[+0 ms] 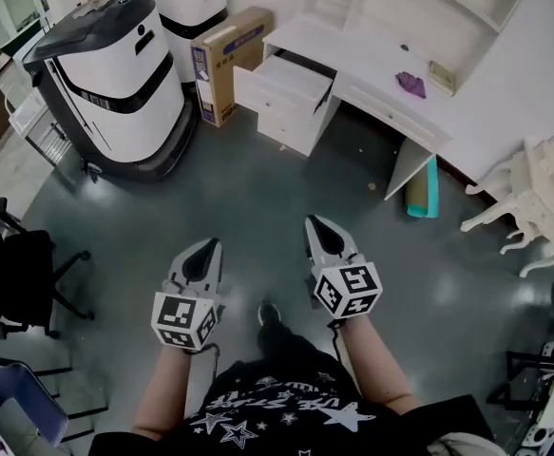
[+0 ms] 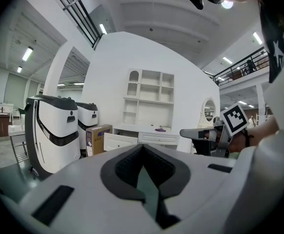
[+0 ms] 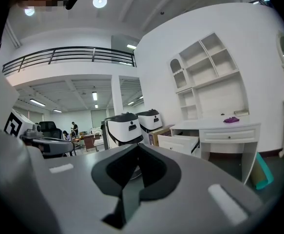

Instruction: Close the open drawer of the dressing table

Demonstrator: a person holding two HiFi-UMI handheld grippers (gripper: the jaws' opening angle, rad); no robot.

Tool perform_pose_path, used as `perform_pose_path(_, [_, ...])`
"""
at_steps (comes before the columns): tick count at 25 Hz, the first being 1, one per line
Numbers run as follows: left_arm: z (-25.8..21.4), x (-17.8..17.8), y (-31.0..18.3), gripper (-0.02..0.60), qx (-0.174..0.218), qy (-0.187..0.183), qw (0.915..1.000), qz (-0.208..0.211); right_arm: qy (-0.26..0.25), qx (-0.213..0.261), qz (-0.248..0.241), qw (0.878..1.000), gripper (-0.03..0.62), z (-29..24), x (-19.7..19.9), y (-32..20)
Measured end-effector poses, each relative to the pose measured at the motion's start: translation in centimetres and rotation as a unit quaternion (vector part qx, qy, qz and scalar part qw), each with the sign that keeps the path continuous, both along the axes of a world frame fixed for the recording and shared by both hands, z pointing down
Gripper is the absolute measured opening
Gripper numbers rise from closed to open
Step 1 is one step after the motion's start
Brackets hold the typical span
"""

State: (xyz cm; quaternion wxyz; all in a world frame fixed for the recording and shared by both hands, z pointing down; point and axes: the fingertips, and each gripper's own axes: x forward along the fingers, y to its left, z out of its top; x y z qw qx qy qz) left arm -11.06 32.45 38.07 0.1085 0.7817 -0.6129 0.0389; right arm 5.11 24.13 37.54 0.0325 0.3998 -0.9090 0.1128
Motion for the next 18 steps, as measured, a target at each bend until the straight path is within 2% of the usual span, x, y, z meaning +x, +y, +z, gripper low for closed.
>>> perform_pose_path(9, [-0.9, 1.4, -7.8, 0.009, -0.004, -0.008, 0.9999, -0.005, -0.028, -0.014, 0.008, 0.999, 0.003, -0.4, 2.0, -8.4])
perform_pose_path(12, [-0.7, 1.9, -9.2, 0.009, -0.004, -0.012, 0.9999, -0.005, -0.044, -0.013, 0.014, 0.999, 0.003, -0.6, 2.4, -10.1])
perform_pose_path(18, [-0.4, 1.6, -11.2, 0.009, -0.003, -0.005, 0.9999, -0.009, -0.045, -0.01, 0.017, 0.999, 0.003, 0.0, 2.8, -12.0])
